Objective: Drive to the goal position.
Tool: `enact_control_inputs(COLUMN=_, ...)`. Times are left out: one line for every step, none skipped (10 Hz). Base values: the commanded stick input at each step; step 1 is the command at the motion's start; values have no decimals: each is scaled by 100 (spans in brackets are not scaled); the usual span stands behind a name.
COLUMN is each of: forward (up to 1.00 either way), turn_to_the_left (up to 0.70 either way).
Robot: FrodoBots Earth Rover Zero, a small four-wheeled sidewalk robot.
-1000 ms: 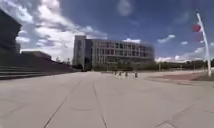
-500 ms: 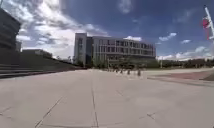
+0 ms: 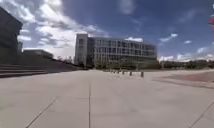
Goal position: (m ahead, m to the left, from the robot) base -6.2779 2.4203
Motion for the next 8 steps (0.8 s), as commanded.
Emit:
enact_control_inputs(forward=100, turn_to_the_left=1)
enact_control_inputs(forward=100, turn_to_the_left=1)
enact_control_inputs(forward=100, turn_to_the_left=1)
enact_control_inputs(forward=100, turn_to_the_left=1)
enact_control_inputs(forward=100, turn_to_the_left=1)
enact_control_inputs(forward=100, turn_to_the_left=1)
enact_control_inputs(forward=100, turn_to_the_left=1)
enact_control_inputs(forward=100, turn_to_the_left=1)
